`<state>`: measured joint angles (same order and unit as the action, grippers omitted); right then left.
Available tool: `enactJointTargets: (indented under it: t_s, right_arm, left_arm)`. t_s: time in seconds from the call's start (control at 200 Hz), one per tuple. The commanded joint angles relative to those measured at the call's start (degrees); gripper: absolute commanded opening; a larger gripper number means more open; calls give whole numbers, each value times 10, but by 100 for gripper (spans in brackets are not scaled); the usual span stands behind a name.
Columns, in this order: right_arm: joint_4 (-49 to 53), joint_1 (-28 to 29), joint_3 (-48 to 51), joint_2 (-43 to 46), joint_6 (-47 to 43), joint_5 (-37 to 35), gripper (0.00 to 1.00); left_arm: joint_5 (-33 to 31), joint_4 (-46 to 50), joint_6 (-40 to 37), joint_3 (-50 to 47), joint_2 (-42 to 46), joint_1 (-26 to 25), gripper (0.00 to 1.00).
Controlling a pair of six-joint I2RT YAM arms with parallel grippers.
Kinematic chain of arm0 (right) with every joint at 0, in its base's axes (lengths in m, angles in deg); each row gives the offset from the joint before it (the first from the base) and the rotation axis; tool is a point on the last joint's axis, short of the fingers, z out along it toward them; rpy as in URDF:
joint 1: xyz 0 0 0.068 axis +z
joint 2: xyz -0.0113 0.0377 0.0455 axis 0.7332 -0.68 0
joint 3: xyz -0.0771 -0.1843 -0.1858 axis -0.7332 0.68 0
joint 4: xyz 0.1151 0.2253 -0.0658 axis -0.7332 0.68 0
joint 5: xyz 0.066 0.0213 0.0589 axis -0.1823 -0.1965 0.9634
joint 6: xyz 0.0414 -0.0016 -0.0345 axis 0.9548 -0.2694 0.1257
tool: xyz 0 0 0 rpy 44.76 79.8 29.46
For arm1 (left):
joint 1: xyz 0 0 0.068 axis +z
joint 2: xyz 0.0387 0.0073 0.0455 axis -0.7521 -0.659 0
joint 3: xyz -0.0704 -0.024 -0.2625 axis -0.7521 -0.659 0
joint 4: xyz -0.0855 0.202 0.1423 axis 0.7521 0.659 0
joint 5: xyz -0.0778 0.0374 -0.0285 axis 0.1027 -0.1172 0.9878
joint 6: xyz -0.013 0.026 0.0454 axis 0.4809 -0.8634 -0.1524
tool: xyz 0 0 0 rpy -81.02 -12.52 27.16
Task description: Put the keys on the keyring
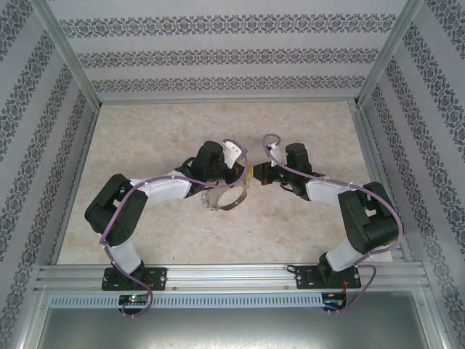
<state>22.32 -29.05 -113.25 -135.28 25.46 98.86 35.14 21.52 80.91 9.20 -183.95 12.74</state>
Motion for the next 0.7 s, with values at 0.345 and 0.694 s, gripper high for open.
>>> enactJointTargets:
  t_s: [0.345, 0.694]
  right_arm:
    - [20, -55, 75, 90, 33, -84, 0]
    - [43, -27, 96, 118, 38, -58, 0]
  left_arm:
    - [-80, -23, 20, -20, 66, -4, 100]
    - [-79, 0, 117, 18, 44, 36, 100]
